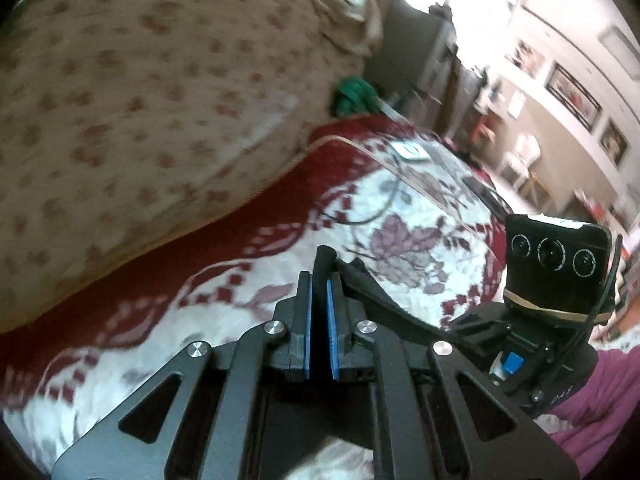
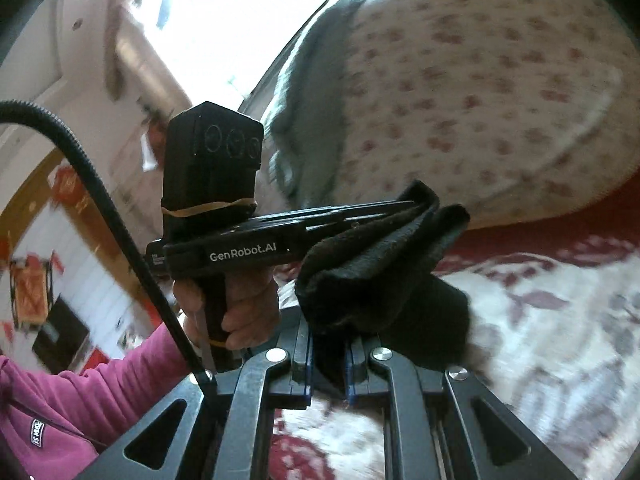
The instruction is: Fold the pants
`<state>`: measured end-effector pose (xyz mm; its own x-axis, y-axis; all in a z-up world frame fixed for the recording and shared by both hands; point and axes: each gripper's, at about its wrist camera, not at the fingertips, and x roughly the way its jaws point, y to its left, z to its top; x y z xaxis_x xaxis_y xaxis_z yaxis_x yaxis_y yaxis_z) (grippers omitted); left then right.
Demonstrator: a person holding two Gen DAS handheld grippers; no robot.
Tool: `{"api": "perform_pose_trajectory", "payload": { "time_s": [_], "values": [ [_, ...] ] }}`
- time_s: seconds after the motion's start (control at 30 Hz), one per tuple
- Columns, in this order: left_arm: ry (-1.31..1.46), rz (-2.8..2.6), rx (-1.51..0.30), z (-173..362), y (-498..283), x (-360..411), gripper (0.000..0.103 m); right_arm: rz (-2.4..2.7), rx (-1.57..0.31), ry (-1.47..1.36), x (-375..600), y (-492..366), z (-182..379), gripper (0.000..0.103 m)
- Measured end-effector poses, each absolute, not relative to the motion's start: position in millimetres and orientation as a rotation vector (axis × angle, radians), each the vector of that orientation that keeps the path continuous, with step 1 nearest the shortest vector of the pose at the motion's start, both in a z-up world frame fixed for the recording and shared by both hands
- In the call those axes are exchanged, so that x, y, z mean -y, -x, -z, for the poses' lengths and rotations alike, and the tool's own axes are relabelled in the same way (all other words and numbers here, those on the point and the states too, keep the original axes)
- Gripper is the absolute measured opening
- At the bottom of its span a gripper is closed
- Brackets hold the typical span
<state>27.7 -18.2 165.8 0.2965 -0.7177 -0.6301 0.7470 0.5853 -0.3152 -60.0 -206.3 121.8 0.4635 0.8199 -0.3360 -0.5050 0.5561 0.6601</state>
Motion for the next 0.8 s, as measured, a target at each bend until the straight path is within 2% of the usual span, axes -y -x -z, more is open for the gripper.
{"api": "perform_pose_trajectory", "payload": {
  "time_s": [0.23,0.47,0.53,0.63,0.7,0.8],
  "values": [
    [0.129,0.809,-0.826,-140,-24,-90,0.005,-0.998,-0.807,-0.425,108,34,-107,0.011],
    [0.266,0.582,-0.909,-78,-18,-178,0.005,-1.057,-0.994,-0.354,8,6,-44,0.011],
    [0.304,0.505,-0.926,-66,-16,-199,0.005,-1.033,-1.036,-0.350,-9,0,-26,0.012],
    [0.367,0.433,-0.918,-60,-10,-230,0.006,-0.981,-1.122,-0.375,-22,-7,-10,0.018],
    [0.387,0.409,-0.895,-64,-4,-240,0.022,-1.004,-1.147,-0.427,-16,-12,-16,0.020],
    [0.433,0.402,-0.857,-73,10,-249,0.038,-1.015,-1.076,-0.478,19,-5,-43,0.023]
  ]
}}
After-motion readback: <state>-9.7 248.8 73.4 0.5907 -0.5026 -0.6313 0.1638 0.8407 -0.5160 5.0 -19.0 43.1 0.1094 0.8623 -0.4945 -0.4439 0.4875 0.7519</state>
